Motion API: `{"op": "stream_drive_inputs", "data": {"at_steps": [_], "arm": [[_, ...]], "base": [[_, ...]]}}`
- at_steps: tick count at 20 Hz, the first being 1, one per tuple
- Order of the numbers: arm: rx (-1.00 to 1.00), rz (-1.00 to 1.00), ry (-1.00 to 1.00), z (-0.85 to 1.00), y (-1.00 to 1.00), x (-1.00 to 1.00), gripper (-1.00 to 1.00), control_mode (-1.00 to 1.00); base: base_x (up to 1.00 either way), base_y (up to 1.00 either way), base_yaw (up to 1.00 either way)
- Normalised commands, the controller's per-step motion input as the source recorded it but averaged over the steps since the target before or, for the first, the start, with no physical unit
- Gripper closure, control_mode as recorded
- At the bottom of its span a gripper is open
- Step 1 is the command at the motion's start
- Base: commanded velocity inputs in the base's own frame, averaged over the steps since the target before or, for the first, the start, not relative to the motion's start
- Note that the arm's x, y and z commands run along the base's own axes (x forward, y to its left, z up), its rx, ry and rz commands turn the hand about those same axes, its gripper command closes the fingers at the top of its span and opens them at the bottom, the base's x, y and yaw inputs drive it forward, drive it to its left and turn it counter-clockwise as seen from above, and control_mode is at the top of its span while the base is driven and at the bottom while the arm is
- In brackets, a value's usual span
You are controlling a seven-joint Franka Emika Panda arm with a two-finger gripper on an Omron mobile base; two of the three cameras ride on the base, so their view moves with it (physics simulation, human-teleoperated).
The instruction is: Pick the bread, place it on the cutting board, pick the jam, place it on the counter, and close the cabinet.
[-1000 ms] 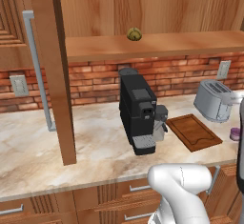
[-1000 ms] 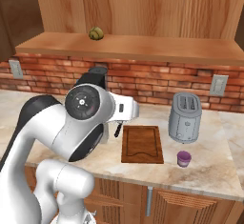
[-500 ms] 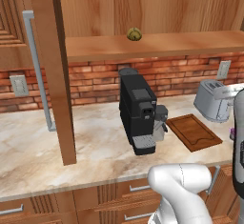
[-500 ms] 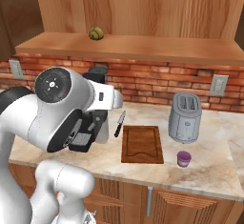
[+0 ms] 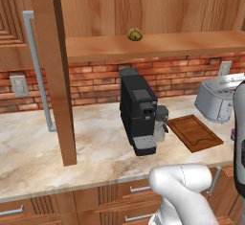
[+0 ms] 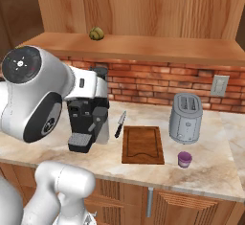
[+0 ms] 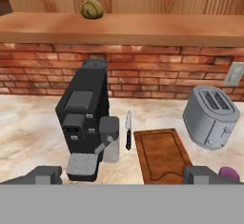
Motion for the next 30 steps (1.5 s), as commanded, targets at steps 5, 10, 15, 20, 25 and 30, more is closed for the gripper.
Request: {"op": "stream_drive_inputs", "data": {"at_steps": [5, 10, 15, 20, 25, 30], "arm": [[0.00, 0.01, 0.00, 0.32, 0.20, -0.22, -1.00, -1.00], [0.00, 0.01, 0.00, 0.25, 0.16, -0.14, -1.00, -1.00], [0.00, 0.03, 0.00, 0.19, 0.21, 0.00, -1.00, -1.00], [0.00, 0.02, -0.01, 0.06, 0.22, 0.00, -1.00, -1.00], [0.00, 0.03, -0.01, 0.00, 0.06, 0.00, -1.00, -1.00], [0.00, 0.00, 0.00, 0.03, 0.01, 0.00, -1.00, -1.00]], "base": [[0.00, 0.00, 0.00], [0.00, 0.00, 0.00], [0.00, 0.00, 0.00], [0.00, 0.00, 0.00], [0.00, 0.00, 0.00], [0.00, 0.00, 0.00]]}}
